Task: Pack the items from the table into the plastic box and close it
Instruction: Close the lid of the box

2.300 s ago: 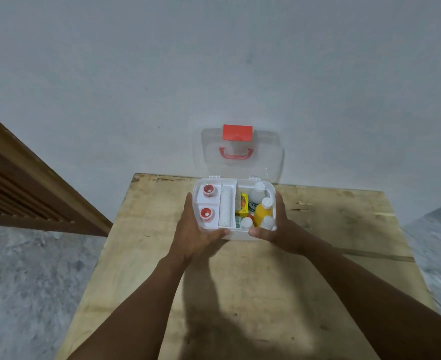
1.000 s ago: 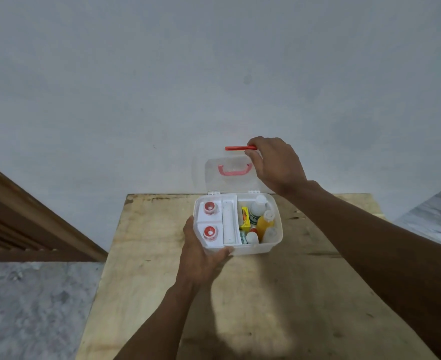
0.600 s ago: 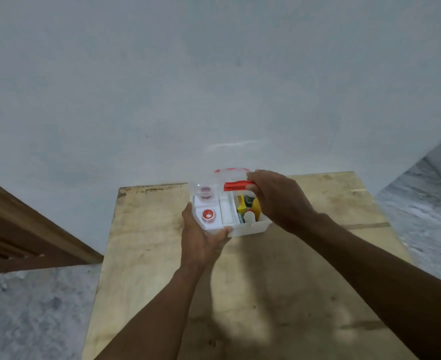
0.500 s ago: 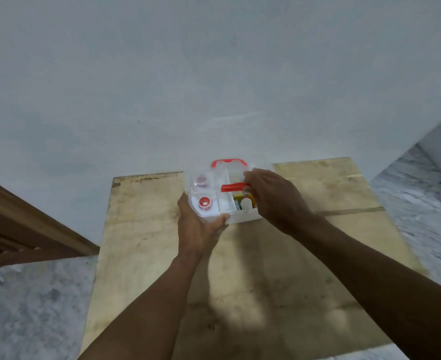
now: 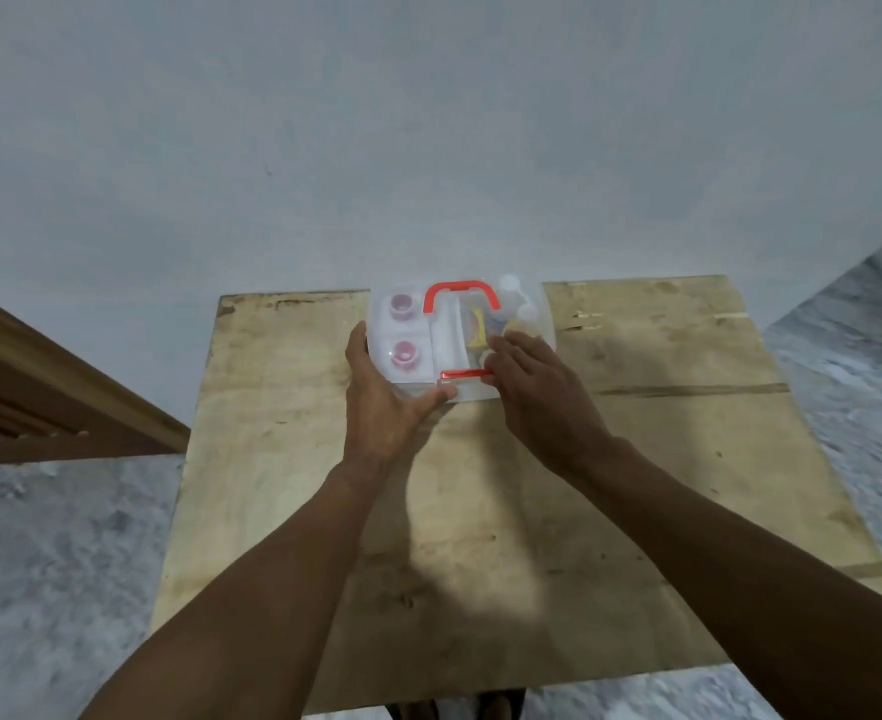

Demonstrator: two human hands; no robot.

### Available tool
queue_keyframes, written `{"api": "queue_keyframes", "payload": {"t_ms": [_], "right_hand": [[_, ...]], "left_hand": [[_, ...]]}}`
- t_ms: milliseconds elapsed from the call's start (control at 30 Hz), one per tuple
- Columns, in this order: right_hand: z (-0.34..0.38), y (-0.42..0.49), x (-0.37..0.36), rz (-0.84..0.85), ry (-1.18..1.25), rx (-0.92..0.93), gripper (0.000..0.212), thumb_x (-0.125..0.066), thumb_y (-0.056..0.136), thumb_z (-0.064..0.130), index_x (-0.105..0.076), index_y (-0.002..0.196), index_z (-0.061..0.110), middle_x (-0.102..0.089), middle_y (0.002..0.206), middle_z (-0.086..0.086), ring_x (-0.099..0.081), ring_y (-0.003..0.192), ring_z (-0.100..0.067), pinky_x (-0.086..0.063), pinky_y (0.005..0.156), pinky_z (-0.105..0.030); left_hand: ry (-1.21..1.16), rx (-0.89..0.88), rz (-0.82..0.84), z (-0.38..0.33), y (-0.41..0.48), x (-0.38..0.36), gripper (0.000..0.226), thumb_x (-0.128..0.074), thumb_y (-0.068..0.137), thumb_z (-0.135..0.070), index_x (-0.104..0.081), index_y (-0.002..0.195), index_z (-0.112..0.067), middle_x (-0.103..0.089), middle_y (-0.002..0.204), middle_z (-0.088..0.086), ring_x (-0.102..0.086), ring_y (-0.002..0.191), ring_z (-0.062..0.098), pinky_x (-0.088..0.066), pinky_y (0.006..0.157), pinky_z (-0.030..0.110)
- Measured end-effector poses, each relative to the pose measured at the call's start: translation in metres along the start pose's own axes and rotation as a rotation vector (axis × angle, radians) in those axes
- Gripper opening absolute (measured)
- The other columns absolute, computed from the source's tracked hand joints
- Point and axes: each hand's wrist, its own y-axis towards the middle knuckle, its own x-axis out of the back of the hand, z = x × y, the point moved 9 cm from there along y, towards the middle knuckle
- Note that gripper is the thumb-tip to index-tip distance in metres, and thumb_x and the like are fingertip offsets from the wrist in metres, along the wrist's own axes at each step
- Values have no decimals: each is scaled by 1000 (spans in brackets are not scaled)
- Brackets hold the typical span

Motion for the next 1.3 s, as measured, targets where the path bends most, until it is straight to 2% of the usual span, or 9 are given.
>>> {"api": "queue_keyframes", "payload": {"t_ms": [100, 233, 400, 533, 700, 833, 967, 1133, 1300], "right_hand": [[-3, -5, -9, -5, 12, 4, 17, -76, 80, -3, -71, 96, 0, -69, 118, -21, -63, 114, -37, -56, 91, -52], [-6, -10, -17, 30, -8, 54, 14, -74, 85, 5, -69, 98, 0, -65, 125, -22, -58, 121, -39, -52, 96, -54], [-6, -18, -17, 124, -21, 140, 38, -74, 85, 22, -65, 115, 0, -55, 138, -23, -50, 129, -42, -46, 104, -58], [-5, -31, -17, 145, -28, 206, 38, -70, 88, 25, -67, 120, 5, -48, 146, -22, -42, 137, -42, -38, 109, -57], [-32, -28, -6, -56, 92, -47, 63, -68, 84, 42, -51, 136, 12, -45, 144, -24, -44, 133, -40, -46, 104, -55], [-65, -32, -29, -67, 299, -322, 98, -59, 74, 72, -26, 149, 18, -36, 151, -18, -39, 136, -32, -47, 105, -46], [-64, -34, -41, -157, 437, -337, 105, -70, 71, 62, -29, 149, 6, -37, 148, -20, -39, 133, -29, -39, 101, -27], [-61, -31, -47, -275, 429, -397, 98, -76, 71, 59, -23, 142, 19, -43, 144, -18, -46, 130, -30, -46, 104, -47], [-60, -30, -43, -304, 393, -392, 97, -80, 71, 55, -23, 139, 18, -50, 139, -16, -53, 122, -28, -49, 100, -46]], "left_hand": [[5, -87, 54, -3, 0, -2, 109, -93, 61, -17, -20, 142, -23, -38, 128, -36, -45, 116, -21, -38, 88, -2], [11, -138, 117, -10, 0, -5, 106, -93, 61, -11, -23, 140, -22, -42, 131, -23, -47, 120, -15, -40, 92, 3], [150, -173, 188, -4, 0, 0, 129, -95, 59, -34, -9, 154, -18, -25, 158, 1, -27, 147, 20, -31, 117, 47], [335, -178, 231, -7, -9, 0, 131, -79, 61, -61, -2, 157, -19, -1, 165, -2, 6, 152, 16, -10, 117, 29], [213, -131, 190, -5, -8, 1, 136, -85, 53, -67, -9, 155, -22, -23, 160, -1, -24, 148, 21, -34, 115, 49], [112, -130, 106, -10, -17, -1, 115, -83, 55, -64, -18, 146, -42, -34, 143, -33, -40, 131, -9, -44, 102, 15], [95, -108, 12, 4, -14, 0, 119, -88, 61, -51, -15, 153, -32, -39, 152, -11, -46, 134, 7, -48, 105, 32], [134, -123, -28, 5, -13, -2, 111, -86, 68, -44, -14, 151, -32, -40, 153, 0, -47, 135, 17, -47, 106, 41], [144, -107, -76, 7, -13, -5, 110, -84, 69, -47, -17, 152, -25, -37, 155, 1, -45, 137, 20, -46, 107, 42]]}}
